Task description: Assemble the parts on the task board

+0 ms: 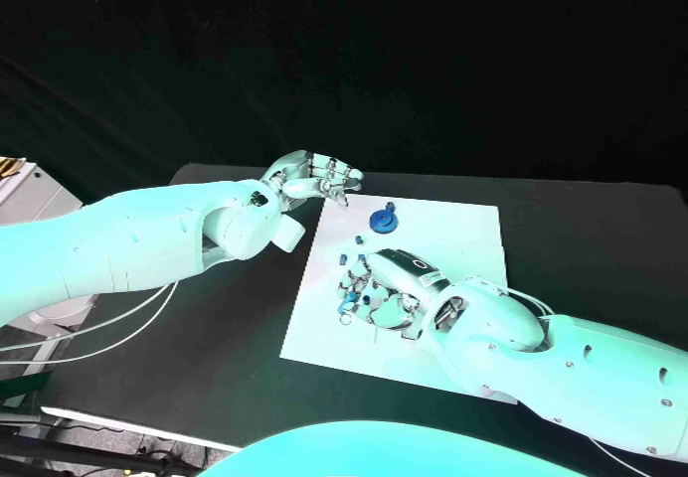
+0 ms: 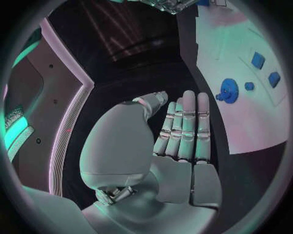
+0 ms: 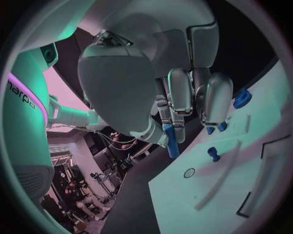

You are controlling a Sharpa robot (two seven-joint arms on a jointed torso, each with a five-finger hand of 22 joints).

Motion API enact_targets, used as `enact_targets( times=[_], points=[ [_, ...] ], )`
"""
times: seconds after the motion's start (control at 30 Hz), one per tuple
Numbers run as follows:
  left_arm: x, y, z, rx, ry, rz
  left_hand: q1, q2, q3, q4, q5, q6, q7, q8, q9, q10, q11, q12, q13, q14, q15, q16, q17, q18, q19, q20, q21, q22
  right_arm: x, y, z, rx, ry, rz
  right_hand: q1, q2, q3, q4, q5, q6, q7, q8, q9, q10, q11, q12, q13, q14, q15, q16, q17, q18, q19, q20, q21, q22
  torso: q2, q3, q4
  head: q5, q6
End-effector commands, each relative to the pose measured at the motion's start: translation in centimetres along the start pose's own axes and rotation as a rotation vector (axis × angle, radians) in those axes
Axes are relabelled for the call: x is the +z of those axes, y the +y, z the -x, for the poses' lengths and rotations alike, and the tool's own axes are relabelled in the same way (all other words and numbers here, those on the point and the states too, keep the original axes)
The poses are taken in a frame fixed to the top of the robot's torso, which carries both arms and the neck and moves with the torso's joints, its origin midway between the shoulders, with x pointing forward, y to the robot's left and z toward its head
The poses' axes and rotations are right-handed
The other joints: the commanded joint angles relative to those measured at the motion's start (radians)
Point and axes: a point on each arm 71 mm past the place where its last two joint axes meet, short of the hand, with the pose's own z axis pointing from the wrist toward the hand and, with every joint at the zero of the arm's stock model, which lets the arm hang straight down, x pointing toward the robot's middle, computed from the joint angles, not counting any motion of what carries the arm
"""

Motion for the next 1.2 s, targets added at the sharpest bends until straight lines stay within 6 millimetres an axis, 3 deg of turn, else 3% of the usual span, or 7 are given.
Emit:
enact_targets(
  times=[0.03,0.3,0.43,1.2],
  points=[
    [0.1,-0.1,-0.2,-0.020,0.013,-0.008,-0.001,0.002,0.001,0.002,0.000,-0.005,0.000,-0.002,-0.001,-0.007,-0.001,0.001,0.000,0.001,0.003,-0.001,0.002,0.013,0.001,0.003,-0.005,-0.002,0.1,0.1,-0.5,-0.041,0.026,0.032,-0.004,0.010,0.098,-0.103,0.006,0.007,0.002,0.006,0.001,0.057,-0.050,-0.003,-0.002,0.029,-0.005,-0.004,0.001,-0.016,0.015,-0.002,-0.004,0.149,0.000,-0.0012,-0.0013,0.007,-0.003],
    [0.1,-0.1,-0.2,-0.023,0.013,-0.006,-0.001,0.002,0.001,0.002,0.000,-0.005,0.000,-0.002,-0.001,-0.007,-0.001,0.001,0.000,0.001,0.003,-0.001,0.002,0.013,0.001,0.003,-0.005,-0.002,0.5,-0.4,-1.2,-0.081,0.057,0.014,-0.005,0.010,0.099,-0.104,0.006,0.007,0.002,0.006,0.002,0.058,-0.050,-0.004,-0.001,0.030,-0.005,-0.003,0.003,-0.016,0.015,-0.002,-0.004,0.150,0.000,0.0007,-0.0024,0.013,-0.009],
    [0.0,-0.1,-0.2,-0.024,0.014,-0.006,-0.001,0.002,0.001,0.002,0.000,-0.005,0.000,-0.002,-0.001,-0.007,-0.001,0.001,0.000,0.001,0.003,-0.001,0.002,0.013,0.001,0.003,-0.005,-0.002,0.7,-0.5,-1.7,-0.103,0.072,0.002,-0.005,0.010,0.099,-0.104,0.006,0.007,0.002,0.006,0.002,0.058,-0.050,-0.004,-0.001,0.030,-0.005,-0.003,0.003,-0.016,0.015,-0.002,-0.004,0.150,0.000,0.0002,-0.0002,0.013,-0.011],
    [0.0,-0.1,-0.2,-0.025,0.016,-0.004,-0.001,0.002,0.001,0.003,0.000,-0.005,0.000,-0.001,-0.001,-0.007,-0.001,0.003,0.000,0.000,0.003,-0.001,0.002,0.013,0.002,0.003,-0.008,-0.004,1.1,-0.7,-2.7,-0.188,0.102,-0.043,-0.008,0.010,0.101,-0.110,0.006,0.008,0.003,0.008,0.004,0.060,-0.049,-0.005,0.000,0.031,-0.004,0.000,0.007,-0.016,0.016,-0.002,-0.002,0.151,-0.001,0.0006,-0.0021,0.015,-0.013]
  ],
)
